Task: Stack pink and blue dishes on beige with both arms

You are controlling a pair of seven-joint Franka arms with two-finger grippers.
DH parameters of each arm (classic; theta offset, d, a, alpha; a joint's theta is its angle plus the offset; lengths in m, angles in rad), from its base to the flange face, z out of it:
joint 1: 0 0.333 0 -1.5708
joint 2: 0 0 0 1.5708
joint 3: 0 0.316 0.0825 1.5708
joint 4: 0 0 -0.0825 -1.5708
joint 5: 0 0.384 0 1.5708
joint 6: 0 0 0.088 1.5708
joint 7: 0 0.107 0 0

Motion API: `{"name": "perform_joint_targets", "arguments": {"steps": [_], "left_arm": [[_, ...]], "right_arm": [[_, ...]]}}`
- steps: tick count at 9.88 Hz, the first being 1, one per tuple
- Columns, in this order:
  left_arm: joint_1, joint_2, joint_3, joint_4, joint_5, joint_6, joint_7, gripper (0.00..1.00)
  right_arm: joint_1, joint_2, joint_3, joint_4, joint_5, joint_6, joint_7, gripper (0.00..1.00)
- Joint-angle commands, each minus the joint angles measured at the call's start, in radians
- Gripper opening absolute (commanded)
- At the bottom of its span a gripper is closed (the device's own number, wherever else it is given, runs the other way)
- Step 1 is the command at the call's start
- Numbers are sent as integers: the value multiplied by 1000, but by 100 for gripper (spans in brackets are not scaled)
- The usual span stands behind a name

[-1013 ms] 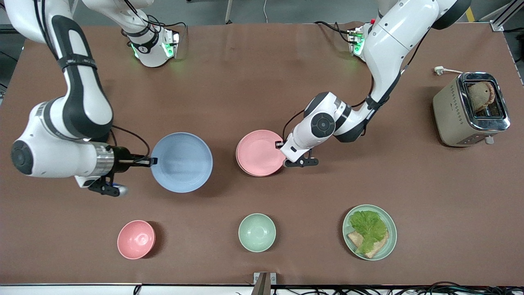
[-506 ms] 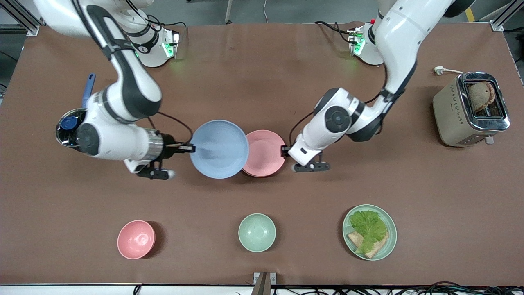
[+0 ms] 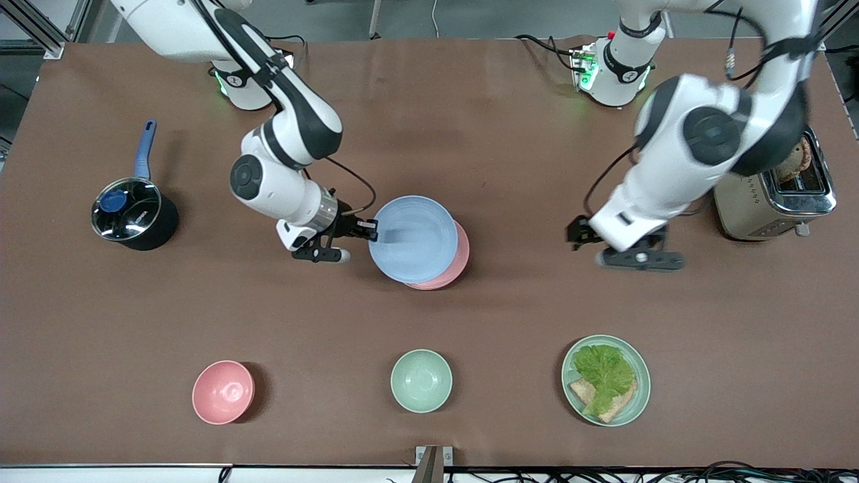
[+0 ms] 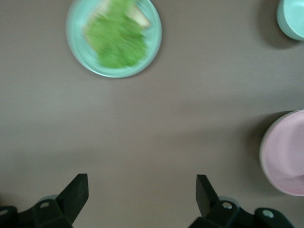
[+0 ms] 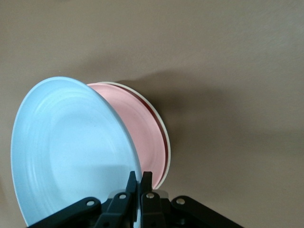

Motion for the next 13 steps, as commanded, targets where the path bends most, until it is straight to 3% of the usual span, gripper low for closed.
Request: {"name": "perform_joint_targets", "arguments": {"steps": [1,4,7,8,9,10,13], "left_arm": [[9,-133,97,-66,-5,-84,164,100],[26,-241,220,-46,-6,-156,301,100],[31,-163,225,261,-5,-367,294,100],[31,-123,225,357,-6,-470,292,100],[31,-123,225,373,-5,-524,285,100],[64,-146,220,341,-8,-538,259,98],[88,-163,220,307,-86,-543,242,99]], "right_arm": [[35,33,9,-53,-6,137,24,1],[46,53,7,-86,-8,199,22,1],[54,90,7,-89,-12,248,19,2],[52,92,7,-87,-12,246,16,12],[46,92,7,-87,-12,245,13,52],[43,89,6,-87,-12,245,13,100],[-33,-81,2,-84,-22,51,12,100]]}}
